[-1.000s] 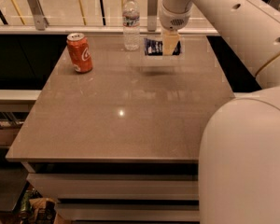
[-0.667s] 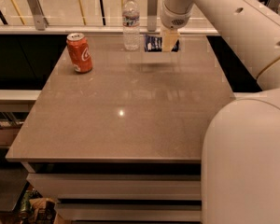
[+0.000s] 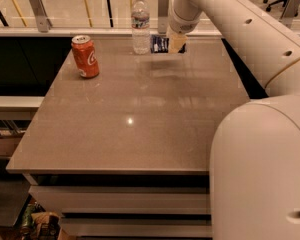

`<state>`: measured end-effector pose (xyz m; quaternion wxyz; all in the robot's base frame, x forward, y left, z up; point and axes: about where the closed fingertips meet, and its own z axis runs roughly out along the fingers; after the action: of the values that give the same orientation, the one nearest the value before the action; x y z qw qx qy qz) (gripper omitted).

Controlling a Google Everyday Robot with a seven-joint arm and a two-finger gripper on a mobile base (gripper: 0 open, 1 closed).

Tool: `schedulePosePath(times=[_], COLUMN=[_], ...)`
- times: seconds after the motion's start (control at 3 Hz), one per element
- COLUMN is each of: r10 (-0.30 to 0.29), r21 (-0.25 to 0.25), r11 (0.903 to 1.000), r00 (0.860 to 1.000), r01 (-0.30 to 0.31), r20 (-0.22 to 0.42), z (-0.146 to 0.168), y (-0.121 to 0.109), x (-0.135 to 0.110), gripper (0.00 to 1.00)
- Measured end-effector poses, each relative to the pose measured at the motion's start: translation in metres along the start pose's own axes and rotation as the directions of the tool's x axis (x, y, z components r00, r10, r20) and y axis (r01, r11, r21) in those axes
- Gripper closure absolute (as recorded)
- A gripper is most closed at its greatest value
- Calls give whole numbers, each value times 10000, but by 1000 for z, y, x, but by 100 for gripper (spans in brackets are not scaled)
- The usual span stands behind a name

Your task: Move rxbar blueberry near water bottle

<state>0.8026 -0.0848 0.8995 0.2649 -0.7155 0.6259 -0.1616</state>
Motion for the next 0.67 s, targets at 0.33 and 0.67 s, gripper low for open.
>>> schedulePosePath(times=[0.33,0.67], r10=[-6,25], r21=[-33,-214], r11=[10000,9998], r00=[10000,9994], r01=[6,-32], r20=[18,-336], z=[20,39], y=[-3,-3], x=[0,2], gripper=[100,100])
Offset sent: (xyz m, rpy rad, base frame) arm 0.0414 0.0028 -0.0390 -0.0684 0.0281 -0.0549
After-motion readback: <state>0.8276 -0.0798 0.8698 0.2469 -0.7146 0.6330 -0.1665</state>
